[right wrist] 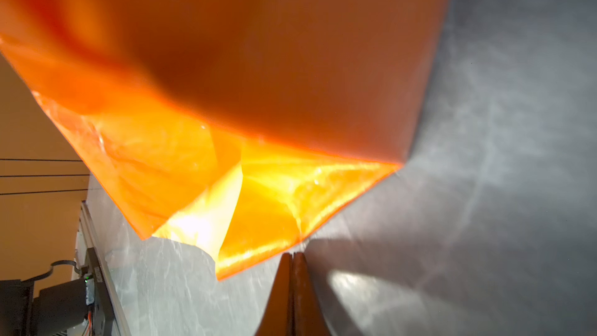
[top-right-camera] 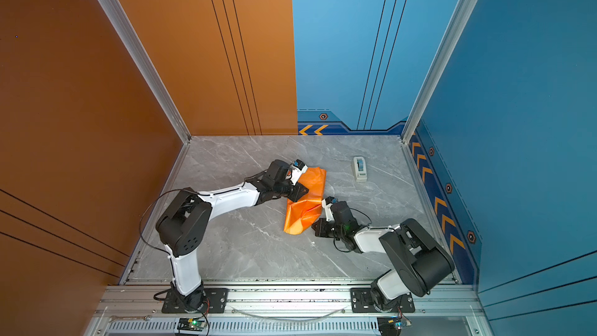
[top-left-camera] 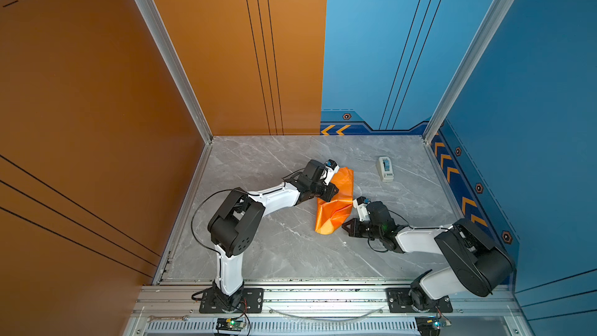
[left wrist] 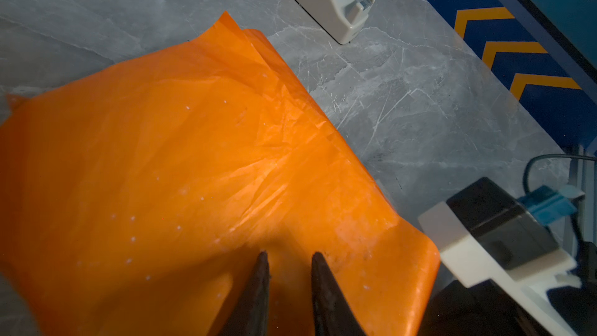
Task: Wrap a gift box in wrapping paper
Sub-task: Fold the wrapping paper for the gift box.
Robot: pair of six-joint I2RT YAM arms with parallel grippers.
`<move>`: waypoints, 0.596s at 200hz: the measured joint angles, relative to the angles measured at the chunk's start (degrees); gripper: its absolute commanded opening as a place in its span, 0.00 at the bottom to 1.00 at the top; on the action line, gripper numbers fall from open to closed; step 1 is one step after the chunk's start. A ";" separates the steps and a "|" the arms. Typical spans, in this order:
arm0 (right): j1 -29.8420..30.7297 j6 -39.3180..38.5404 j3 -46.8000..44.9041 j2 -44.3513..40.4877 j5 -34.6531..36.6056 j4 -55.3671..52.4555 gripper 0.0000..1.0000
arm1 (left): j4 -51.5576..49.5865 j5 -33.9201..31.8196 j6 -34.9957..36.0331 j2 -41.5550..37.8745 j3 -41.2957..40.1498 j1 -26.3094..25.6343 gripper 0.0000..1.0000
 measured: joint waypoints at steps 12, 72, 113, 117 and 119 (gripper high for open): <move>-0.09 -0.39 0.04 -2.51 0.02 -2.91 0.00 | 0.00 0.00 0.00 0.00 0.00 0.00 0.26; -1.88 -1.09 4.07 -5.57 0.00 -6.62 0.00 | 0.00 0.00 0.00 0.00 0.00 0.00 0.26; 0.46 -1.05 6.99 1.09 0.02 -5.75 0.00 | 0.00 0.00 0.00 0.00 0.00 0.00 0.26; 0.74 -1.05 7.26 1.57 0.02 -5.53 0.00 | 0.00 0.00 0.00 0.00 0.00 0.00 0.26; 0.83 -1.05 7.34 1.70 0.02 -5.53 0.00 | 0.00 0.00 0.02 0.00 0.00 0.00 0.26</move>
